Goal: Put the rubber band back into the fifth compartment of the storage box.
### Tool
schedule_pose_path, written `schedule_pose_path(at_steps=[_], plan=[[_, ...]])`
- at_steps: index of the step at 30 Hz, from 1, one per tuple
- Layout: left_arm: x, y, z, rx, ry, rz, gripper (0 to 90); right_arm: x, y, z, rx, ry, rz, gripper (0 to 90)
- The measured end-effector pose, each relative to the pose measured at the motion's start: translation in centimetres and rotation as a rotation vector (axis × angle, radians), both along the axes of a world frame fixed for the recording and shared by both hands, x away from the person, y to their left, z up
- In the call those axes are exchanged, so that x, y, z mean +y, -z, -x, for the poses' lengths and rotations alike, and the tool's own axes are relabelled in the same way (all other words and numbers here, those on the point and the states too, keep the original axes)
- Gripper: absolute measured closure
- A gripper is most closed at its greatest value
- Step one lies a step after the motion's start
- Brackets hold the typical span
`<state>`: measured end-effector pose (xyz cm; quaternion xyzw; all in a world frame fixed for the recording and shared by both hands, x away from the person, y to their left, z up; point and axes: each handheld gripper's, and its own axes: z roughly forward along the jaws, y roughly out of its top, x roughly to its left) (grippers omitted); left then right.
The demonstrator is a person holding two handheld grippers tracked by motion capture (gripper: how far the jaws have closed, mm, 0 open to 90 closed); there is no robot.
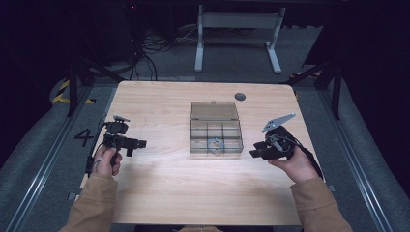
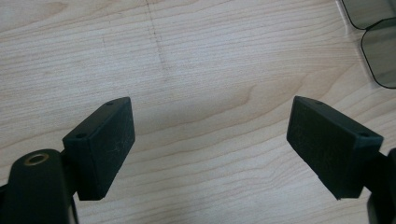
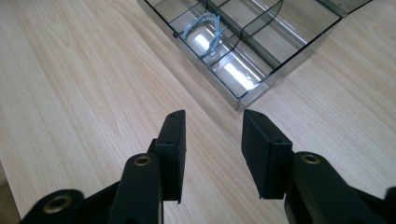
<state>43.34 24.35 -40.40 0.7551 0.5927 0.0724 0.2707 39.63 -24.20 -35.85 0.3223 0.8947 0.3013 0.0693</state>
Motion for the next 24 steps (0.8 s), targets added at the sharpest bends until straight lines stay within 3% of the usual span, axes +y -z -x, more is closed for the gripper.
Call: schedule_pose_path(at_steps=[8, 24], plan=[[0.0, 0.0, 0.0, -0.002, 0.000, 0.001, 16.1, 0.1, 1.0, 0.8, -0.004, 0.001, 0.002, 59.0], [0.0, 0.0, 0.0, -0.003, 0.000, -0.001, 16.1, 2.1, 3.8, 2.0, 0.023, -0.090, 0.023, 57.0]])
